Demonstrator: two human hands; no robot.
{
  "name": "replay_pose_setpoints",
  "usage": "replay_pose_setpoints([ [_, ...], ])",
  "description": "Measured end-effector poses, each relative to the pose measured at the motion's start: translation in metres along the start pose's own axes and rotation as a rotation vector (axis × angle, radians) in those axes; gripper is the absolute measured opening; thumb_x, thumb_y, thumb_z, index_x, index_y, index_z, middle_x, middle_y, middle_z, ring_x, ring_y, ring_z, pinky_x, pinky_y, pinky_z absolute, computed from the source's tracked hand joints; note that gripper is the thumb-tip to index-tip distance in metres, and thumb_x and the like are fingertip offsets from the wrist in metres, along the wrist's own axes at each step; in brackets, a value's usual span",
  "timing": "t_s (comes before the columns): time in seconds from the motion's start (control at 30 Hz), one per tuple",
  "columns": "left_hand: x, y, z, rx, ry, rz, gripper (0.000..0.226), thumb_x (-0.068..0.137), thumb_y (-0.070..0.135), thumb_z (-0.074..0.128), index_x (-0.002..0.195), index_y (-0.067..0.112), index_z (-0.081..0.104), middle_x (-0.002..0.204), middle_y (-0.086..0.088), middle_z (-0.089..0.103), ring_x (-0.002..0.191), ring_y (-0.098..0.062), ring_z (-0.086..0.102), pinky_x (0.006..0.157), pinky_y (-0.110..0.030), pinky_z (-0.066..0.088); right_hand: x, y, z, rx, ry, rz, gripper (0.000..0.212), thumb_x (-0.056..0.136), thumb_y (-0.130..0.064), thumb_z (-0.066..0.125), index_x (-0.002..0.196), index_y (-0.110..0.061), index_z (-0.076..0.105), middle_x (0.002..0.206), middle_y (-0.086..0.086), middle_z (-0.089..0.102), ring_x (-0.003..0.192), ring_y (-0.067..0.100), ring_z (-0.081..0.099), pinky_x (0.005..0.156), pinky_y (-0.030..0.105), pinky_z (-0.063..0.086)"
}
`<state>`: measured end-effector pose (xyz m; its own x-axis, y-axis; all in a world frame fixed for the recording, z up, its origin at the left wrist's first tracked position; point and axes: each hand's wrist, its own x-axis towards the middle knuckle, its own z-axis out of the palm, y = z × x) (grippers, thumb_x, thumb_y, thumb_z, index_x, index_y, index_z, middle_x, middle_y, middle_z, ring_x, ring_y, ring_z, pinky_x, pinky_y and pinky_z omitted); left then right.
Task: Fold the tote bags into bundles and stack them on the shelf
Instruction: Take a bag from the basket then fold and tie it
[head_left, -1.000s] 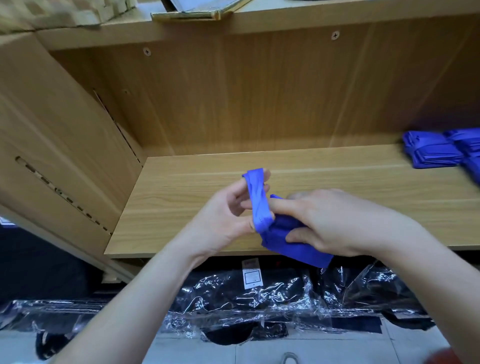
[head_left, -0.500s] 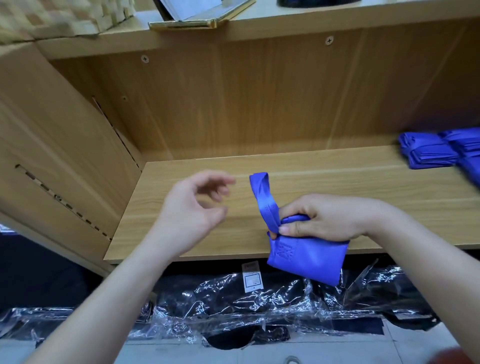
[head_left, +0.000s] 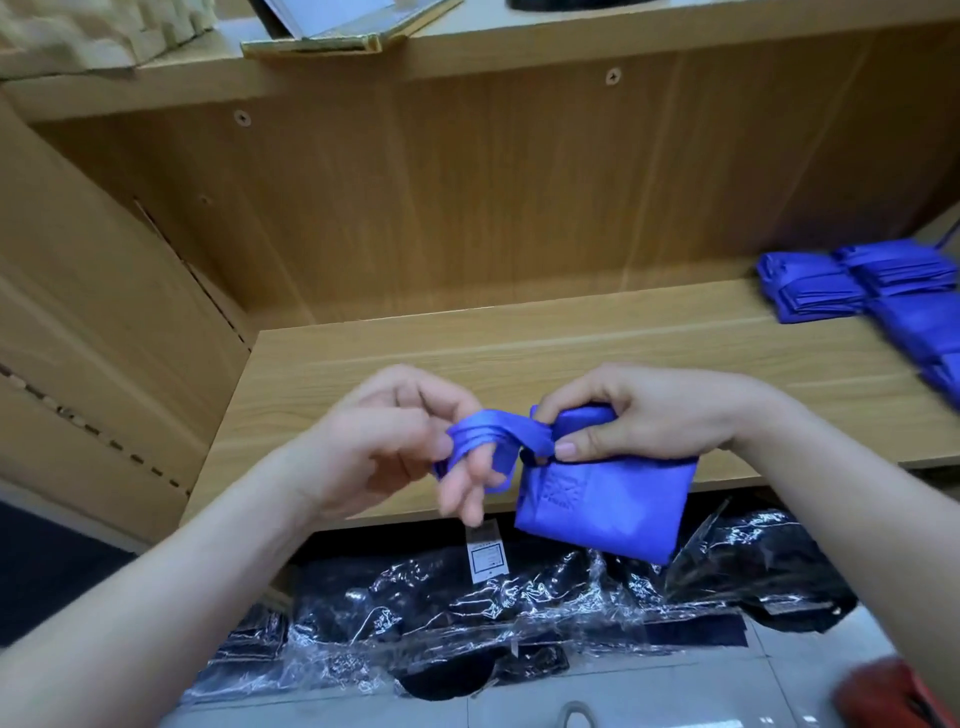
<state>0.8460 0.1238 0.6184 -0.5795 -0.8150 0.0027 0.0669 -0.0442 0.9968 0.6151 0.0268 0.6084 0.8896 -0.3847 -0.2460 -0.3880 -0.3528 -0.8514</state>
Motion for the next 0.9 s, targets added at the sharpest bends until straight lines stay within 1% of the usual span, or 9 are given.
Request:
replay_pose_setpoints([
  [0.13,0.004,-0.009,0.003,-0.218,0.156,0.242,0.052,0.063,-0.017,0.040,0.085,0.013,0.077,0.070,-0.003,0.073,0.075,-0.019,0.073,0.090,-0.037,0.055,-0.001,0.003,-0.003,0.221,0.002,-0.035,0.016,0.092,-0.014,0.062,0.091,-0.029,0.069,0.087,-0.010,0.068,0.077,0.008,0.063,0.064,0.023,0.051],
  [0.23,0.012,-0.015,0.007,-0.356,0.116,0.318,0.034,0.080,-0.003,0.062,0.104,0.017,0.075,0.099,-0.002,0.075,0.087,-0.019,0.073,0.076,-0.029,0.058,0.003,0.004,0.003,0.317,-0.082,-0.094,0.022,0.086,-0.015,0.063,0.086,-0.036,0.068,0.090,-0.009,0.067,0.081,0.012,0.062,0.069,0.030,0.052],
  [0.4,0.015,-0.017,0.012,-0.371,0.195,0.182,0.044,0.066,0.014,0.078,0.109,0.024,0.074,0.120,0.000,0.069,0.063,-0.012,0.072,0.057,-0.019,0.057,0.008,0.010,0.009,0.417,-0.109,-0.133,0.020,0.082,-0.013,0.067,0.094,-0.029,0.068,0.100,0.005,0.067,0.089,0.016,0.063,0.078,0.035,0.052],
  [0.47,0.013,-0.019,0.009,-0.352,0.174,0.142,0.047,0.064,0.021,0.082,0.111,0.024,0.074,0.122,-0.001,0.068,0.066,-0.011,0.072,0.057,-0.019,0.057,0.009,0.015,0.011,0.467,-0.119,-0.132,0.022,0.080,-0.019,0.069,0.101,-0.026,0.068,0.109,0.019,0.066,0.093,0.019,0.063,0.081,0.033,0.053],
  [0.53,0.012,-0.023,0.004,-0.320,0.208,0.102,0.047,0.066,0.023,0.082,0.112,0.024,0.073,0.124,0.000,0.067,0.071,-0.008,0.072,0.058,-0.020,0.057,0.010,0.021,0.015,0.509,-0.113,-0.133,0.030,0.079,-0.023,0.073,0.108,-0.025,0.067,0.110,0.018,0.067,0.094,0.020,0.064,0.082,0.034,0.054],
  [0.63,0.013,-0.032,-0.004,-0.253,0.351,0.025,0.044,0.088,0.002,0.062,0.126,0.025,0.063,0.132,0.002,0.062,0.091,-0.004,0.069,0.062,-0.021,0.058,0.012,0.031,0.019,0.594,-0.023,-0.111,0.050,0.073,-0.024,0.082,0.118,-0.026,0.059,0.106,0.024,0.066,0.091,0.028,0.063,0.081,0.041,0.054],
  [0.7,0.014,-0.038,-0.003,-0.205,0.432,-0.020,0.043,0.093,0.006,0.055,0.129,0.030,0.060,0.133,0.007,0.061,0.092,-0.004,0.068,0.064,-0.023,0.058,0.008,0.028,0.023,0.513,0.078,-0.099,0.057,0.079,-0.011,0.078,0.123,-0.032,0.048,0.097,0.020,0.065,0.084,0.025,0.061,0.078,0.042,0.052],
  [0.8,0.015,-0.048,0.000,-0.062,0.478,-0.033,0.053,0.082,0.032,0.074,0.131,0.035,0.056,0.133,0.014,0.060,0.080,0.001,0.064,0.060,-0.019,0.053,0.005,0.014,0.028,0.039,0.151,-0.105,0.069,0.085,-0.008,0.073,0.125,-0.056,0.043,0.099,-0.014,0.063,0.088,0.011,0.058,0.086,0.029,0.048],
  [0.9,0.019,-0.054,-0.002,0.145,0.446,-0.009,0.072,0.076,0.049,0.071,0.140,0.036,0.041,0.141,0.018,0.051,0.114,0.001,0.055,0.079,-0.021,0.048,0.011,0.004,0.033,-0.193,0.139,-0.040,0.071,0.086,-0.018,0.073,0.117,-0.067,0.034,0.109,-0.029,0.054,0.107,-0.001,0.051,0.096,0.017,0.038],
])
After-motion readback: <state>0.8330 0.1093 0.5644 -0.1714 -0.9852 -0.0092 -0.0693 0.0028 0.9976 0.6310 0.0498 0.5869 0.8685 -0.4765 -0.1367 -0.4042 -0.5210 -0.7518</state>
